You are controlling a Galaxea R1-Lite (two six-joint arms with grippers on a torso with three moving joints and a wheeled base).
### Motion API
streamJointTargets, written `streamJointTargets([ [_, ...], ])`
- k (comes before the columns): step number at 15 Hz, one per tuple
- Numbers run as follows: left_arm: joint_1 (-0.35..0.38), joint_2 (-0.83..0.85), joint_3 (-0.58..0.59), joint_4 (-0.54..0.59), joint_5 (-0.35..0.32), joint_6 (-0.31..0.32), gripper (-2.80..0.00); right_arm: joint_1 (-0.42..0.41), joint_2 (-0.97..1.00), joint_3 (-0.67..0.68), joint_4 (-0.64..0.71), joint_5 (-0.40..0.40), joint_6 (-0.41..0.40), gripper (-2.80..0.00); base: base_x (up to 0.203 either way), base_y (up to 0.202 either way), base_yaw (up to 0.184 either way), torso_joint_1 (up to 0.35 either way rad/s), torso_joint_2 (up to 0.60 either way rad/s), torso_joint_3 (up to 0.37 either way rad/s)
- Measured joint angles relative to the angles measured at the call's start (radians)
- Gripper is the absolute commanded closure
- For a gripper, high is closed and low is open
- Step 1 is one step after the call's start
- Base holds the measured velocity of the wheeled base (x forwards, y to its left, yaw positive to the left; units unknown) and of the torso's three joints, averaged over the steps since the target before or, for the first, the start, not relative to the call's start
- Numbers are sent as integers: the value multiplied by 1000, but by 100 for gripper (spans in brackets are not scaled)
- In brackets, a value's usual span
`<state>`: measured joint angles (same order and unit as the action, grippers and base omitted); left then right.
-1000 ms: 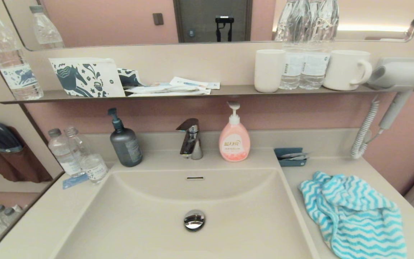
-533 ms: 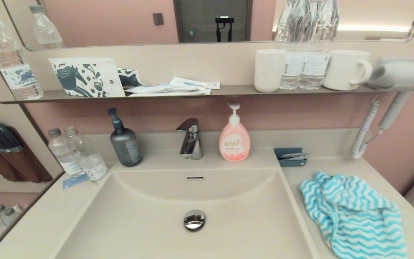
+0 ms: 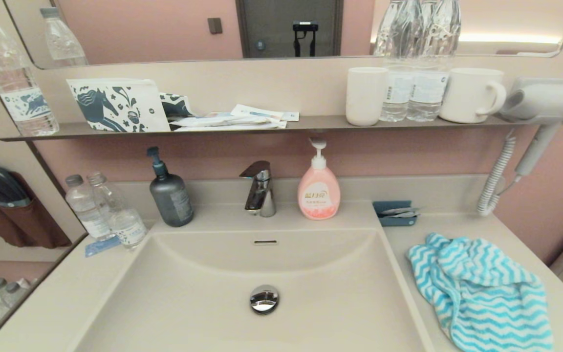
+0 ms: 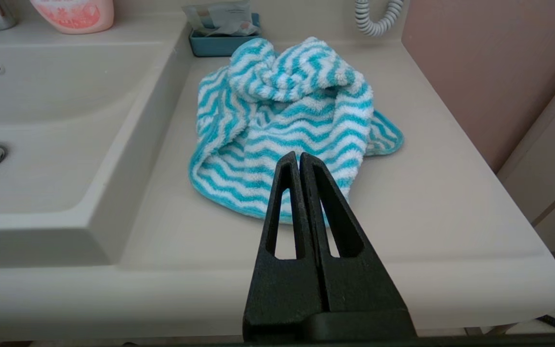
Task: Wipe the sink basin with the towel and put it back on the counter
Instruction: Pick up the cloth
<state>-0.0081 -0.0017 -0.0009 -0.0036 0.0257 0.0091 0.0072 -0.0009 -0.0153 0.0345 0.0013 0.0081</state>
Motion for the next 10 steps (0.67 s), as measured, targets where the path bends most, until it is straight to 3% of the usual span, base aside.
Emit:
streamJointTargets([
  [5, 0, 0, 0, 0, 0, 0, 0, 0, 38, -107, 17, 1, -5, 0, 0, 0, 0, 0, 0, 0],
  [10, 0, 0, 0, 0, 0, 0, 0, -3, 310, -351, 27, -66, -4, 0, 0, 0, 0, 0, 0, 0],
])
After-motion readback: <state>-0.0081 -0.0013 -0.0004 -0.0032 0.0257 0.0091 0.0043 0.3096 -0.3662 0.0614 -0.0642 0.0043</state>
